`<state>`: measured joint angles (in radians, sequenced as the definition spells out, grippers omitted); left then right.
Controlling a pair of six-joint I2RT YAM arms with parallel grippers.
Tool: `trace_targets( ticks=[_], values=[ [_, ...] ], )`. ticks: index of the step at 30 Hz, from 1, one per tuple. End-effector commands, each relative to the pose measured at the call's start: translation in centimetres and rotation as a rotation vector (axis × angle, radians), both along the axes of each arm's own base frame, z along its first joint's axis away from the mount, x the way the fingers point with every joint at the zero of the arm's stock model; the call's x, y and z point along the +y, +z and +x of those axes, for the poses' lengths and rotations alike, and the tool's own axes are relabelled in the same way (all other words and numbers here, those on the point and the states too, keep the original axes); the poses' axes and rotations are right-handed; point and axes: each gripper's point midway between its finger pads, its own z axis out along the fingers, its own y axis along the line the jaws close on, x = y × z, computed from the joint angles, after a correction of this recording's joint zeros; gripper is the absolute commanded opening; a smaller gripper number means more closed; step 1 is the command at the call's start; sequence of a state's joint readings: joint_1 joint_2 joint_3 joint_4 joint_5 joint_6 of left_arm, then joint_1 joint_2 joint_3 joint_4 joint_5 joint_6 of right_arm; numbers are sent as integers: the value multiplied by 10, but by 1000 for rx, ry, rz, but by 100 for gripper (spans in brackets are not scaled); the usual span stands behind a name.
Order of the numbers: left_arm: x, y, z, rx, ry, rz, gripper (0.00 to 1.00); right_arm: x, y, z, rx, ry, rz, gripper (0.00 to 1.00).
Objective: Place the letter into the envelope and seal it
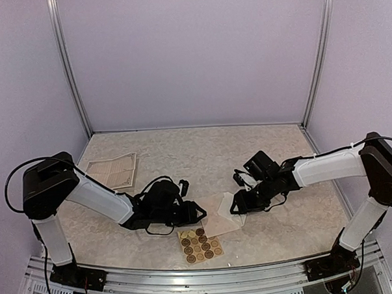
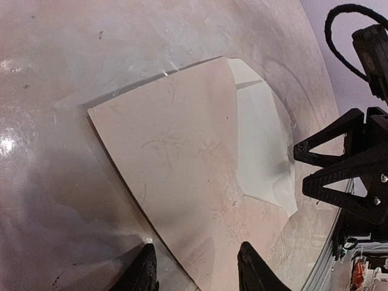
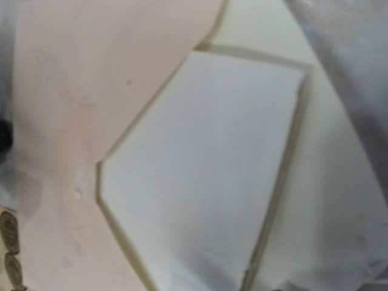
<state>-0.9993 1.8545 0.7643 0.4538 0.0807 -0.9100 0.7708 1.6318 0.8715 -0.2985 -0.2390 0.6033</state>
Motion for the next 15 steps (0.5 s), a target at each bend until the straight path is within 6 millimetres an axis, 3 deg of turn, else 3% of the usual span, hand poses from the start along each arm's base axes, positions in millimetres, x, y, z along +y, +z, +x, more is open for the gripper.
trace_targets(
  ticks=[1,15],
  values=[
    [-5,3,0,-14,-9,20,41,-1,-1,2,-7,-18,-33,49],
    [-2,-13,0,3,6,63,26,10,-17,2,14,4,-39,45]
  ],
)
